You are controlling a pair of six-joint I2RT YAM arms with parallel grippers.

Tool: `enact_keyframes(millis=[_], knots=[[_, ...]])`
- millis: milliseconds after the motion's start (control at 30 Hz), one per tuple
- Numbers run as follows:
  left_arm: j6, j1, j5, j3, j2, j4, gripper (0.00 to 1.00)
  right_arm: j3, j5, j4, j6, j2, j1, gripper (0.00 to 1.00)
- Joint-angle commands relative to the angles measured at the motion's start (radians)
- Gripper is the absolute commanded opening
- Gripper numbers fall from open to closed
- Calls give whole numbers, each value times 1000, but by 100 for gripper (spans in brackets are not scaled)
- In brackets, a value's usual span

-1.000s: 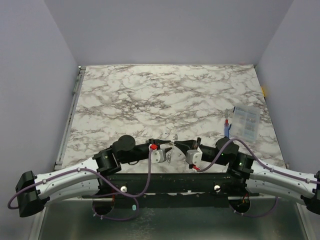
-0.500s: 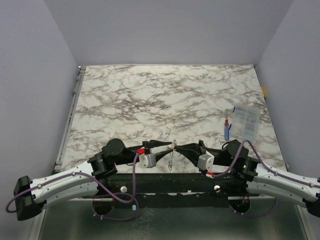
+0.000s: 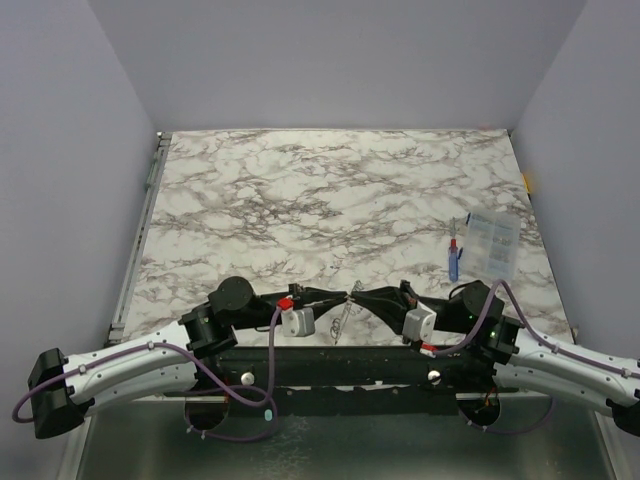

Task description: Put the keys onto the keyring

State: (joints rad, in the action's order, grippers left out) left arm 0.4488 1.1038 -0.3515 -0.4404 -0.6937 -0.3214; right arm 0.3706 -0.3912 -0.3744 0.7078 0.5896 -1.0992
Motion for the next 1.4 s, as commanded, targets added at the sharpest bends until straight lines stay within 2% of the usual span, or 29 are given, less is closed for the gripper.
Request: enact_keyframes(millis=[0, 333, 500, 567, 767, 967, 1133, 1367], knots=[[-1, 4, 8, 9, -11, -15, 7, -5, -30, -72, -23, -25, -1, 1], [-2, 5, -9, 2, -35, -15, 9, -7, -52, -94, -45, -6, -1, 1], [-2, 3, -14, 2, -20, -15, 28, -7, -55, -85, -54, -3, -1, 0], [-2, 2, -16, 3, -13, -16, 32, -4, -65, -77, -60, 4, -1, 1], [-10, 1, -62, 5, -11, -19, 32, 2, -78, -90, -64, 33, -1, 1], [-12, 2, -77, 3, -23, -18, 26, 8, -89, -87, -64, 56, -1, 1], [-18, 2, -91, 1, -28, -18, 26, 15, -96, -79, -67, 71, -1, 1], [-16, 2, -108, 2, -32, -19, 36, 18, -57, -64, -45, 88, -1, 1]])
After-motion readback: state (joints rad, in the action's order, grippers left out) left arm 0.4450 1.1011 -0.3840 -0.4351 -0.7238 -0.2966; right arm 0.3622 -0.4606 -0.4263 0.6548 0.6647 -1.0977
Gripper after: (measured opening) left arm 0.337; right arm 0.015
